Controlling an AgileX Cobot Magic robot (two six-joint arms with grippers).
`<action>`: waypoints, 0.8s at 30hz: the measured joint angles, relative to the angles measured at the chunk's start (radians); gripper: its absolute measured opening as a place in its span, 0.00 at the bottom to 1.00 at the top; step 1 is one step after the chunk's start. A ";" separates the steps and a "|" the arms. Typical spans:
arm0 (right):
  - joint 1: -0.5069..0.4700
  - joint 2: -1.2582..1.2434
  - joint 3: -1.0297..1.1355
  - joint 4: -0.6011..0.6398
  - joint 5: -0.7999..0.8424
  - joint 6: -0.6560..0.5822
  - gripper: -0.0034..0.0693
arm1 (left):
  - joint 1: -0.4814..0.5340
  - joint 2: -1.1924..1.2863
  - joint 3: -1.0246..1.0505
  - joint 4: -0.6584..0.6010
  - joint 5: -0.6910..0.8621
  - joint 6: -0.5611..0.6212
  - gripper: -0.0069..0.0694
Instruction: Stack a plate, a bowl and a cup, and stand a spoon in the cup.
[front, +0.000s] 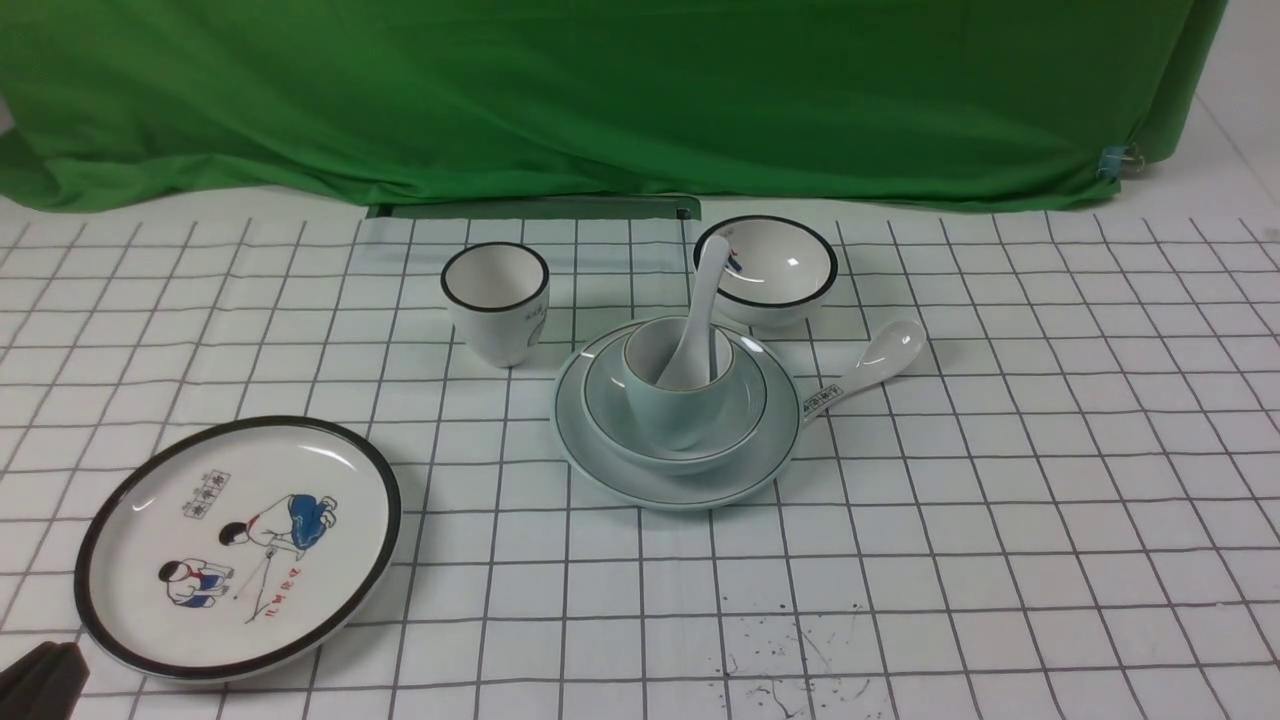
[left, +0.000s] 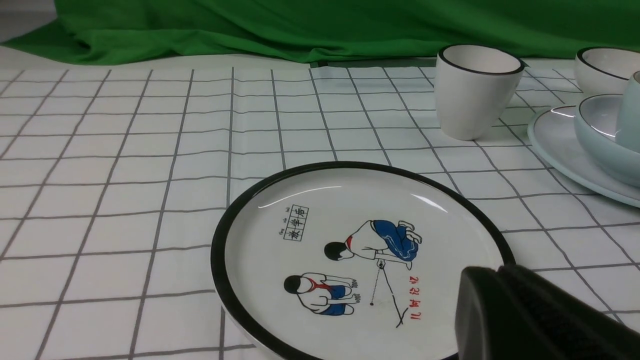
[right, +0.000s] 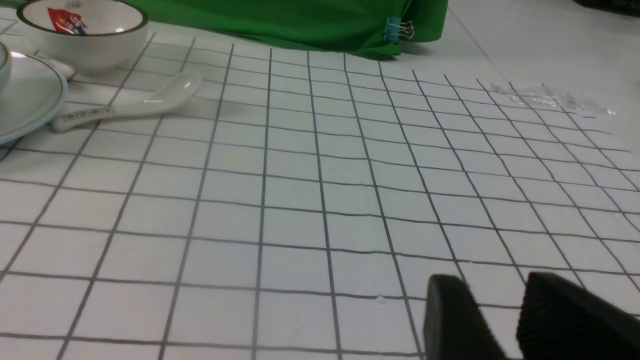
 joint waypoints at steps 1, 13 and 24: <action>0.000 0.000 0.000 0.000 0.000 0.000 0.38 | 0.000 0.000 0.000 0.000 0.000 0.000 0.05; 0.000 0.000 0.000 0.000 0.000 0.000 0.38 | 0.000 0.000 0.000 0.015 0.000 0.002 0.05; 0.000 0.000 0.000 0.000 0.000 0.000 0.38 | 0.076 0.000 0.000 0.015 0.000 0.002 0.05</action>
